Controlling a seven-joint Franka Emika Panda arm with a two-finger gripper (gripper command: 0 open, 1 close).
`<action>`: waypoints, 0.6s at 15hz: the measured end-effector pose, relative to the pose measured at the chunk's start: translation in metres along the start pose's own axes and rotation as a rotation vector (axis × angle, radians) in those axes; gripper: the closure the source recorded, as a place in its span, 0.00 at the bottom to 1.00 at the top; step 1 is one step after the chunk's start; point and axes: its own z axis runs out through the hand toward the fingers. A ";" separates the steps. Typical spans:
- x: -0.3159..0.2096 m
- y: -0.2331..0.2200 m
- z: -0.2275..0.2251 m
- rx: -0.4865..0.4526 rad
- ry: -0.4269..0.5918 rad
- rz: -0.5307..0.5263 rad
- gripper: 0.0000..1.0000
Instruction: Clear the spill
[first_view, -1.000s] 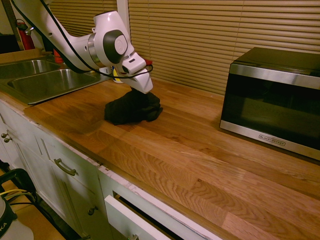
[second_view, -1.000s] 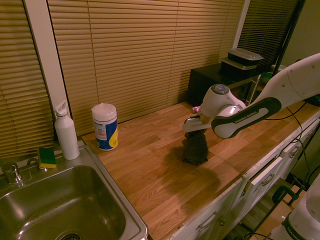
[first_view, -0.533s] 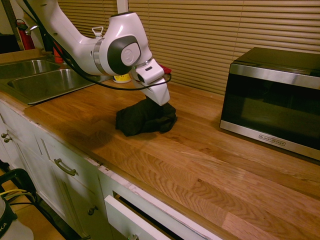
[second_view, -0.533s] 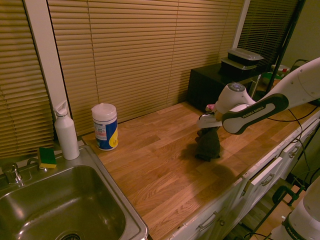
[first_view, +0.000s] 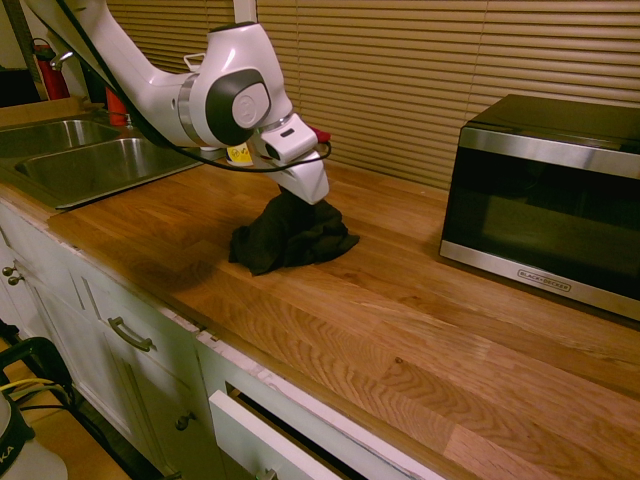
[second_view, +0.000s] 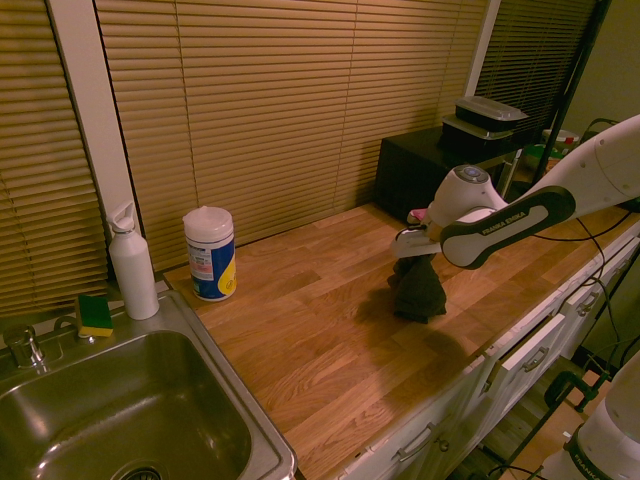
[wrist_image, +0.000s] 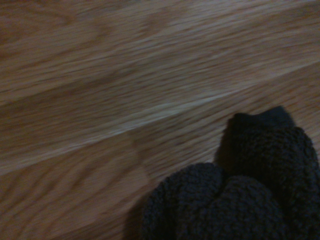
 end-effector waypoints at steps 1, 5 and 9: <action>-0.014 -0.007 -0.002 0.006 -0.005 -0.021 1.00; -0.075 -0.034 -0.011 0.018 -0.020 -0.103 1.00; -0.128 -0.057 -0.024 0.016 -0.027 -0.161 1.00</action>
